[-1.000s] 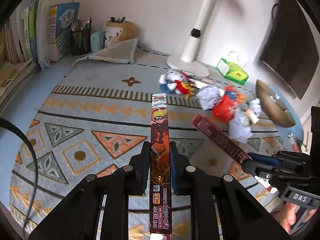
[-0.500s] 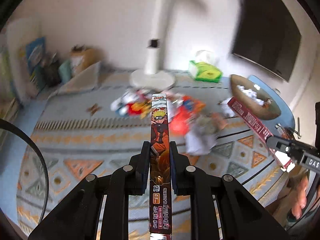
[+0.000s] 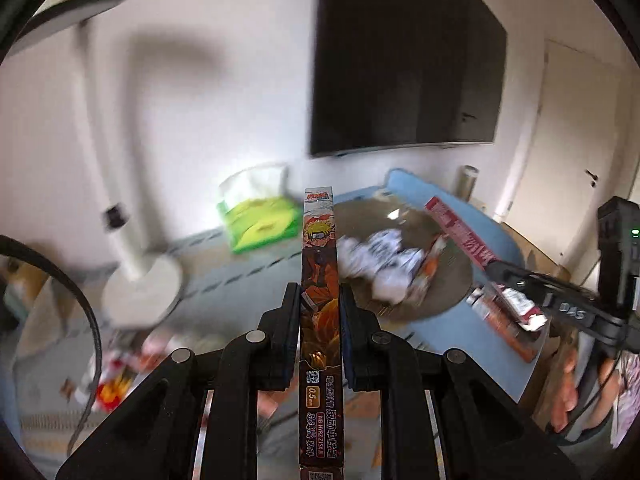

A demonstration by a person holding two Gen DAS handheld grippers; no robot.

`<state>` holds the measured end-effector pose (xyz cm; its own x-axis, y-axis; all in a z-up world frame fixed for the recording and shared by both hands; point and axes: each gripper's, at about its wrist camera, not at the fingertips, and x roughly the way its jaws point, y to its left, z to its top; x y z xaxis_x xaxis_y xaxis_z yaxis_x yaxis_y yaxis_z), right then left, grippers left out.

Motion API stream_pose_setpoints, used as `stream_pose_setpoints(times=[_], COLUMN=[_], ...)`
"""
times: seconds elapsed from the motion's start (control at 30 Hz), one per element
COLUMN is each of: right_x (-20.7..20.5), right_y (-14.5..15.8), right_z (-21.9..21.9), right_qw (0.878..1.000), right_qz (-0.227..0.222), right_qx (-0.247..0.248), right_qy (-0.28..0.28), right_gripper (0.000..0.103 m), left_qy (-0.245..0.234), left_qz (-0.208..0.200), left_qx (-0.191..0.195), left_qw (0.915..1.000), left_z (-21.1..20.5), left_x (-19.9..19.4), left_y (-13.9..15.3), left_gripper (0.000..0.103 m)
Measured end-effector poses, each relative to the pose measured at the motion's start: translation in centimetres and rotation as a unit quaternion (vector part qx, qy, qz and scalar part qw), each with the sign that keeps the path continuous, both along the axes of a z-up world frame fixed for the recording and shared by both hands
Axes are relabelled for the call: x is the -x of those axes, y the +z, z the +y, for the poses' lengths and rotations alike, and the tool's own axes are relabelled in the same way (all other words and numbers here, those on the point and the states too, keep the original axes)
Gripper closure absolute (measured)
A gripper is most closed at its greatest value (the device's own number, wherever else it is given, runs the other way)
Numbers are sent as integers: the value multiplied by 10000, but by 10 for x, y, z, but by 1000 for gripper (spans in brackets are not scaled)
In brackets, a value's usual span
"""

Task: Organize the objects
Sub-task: 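Carry both candy boxes over the woven tray, then open both tools to drop the boxes into the tray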

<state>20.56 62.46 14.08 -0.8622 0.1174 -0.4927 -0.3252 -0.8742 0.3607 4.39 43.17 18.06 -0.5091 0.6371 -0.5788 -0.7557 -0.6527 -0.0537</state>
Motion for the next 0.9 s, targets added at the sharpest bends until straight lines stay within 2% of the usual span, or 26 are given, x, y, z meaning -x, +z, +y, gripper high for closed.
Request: stream_pose_setpoints(times=[0.1, 0.27, 0.37, 0.47, 0.53, 0.57, 0.63, 0.7, 0.9], right_x=[4, 25, 40, 65, 79, 85, 87, 81, 64], right_y=[1, 12, 16, 10, 0, -9, -20, -26, -22], right_z=[33, 70, 80, 93, 105, 111, 116, 116, 95], right_qw=[9994, 9980, 9974, 9970, 9963, 9952, 9930, 9926, 9949], right_qz=[133, 161, 140, 91, -99, -208, -288, -312, -248], right_qx=[233, 265, 229, 244, 525, 742, 1011, 1027, 815], right_qy=[-237, -555, -670, -734, -674, -604, -531, -564, -544], right_gripper=[87, 87, 87, 82, 73, 65, 65, 64, 63], left_qy=[-303, -361, -445, -299, -134, -31, 56, -25, -16], left_qz=[-396, -738, -1085, -980, -977, -1083, -1300, -1519, -1456], left_qx=[-56, -180, -380, -544, -681, -711, -661, -710, -1147], left_qw=[9987, 9965, 9924, 9932, 9928, 9916, 9893, 9858, 9827], left_z=[35, 87, 106, 124, 134, 138, 138, 130, 86], left_x=[15, 43, 55, 67, 76, 84, 92, 97, 92], left_y=[1, -4, -10, -16, -25, -33, -44, -48, -23], left_gripper=[88, 88, 88, 87, 65, 57, 57, 57, 57])
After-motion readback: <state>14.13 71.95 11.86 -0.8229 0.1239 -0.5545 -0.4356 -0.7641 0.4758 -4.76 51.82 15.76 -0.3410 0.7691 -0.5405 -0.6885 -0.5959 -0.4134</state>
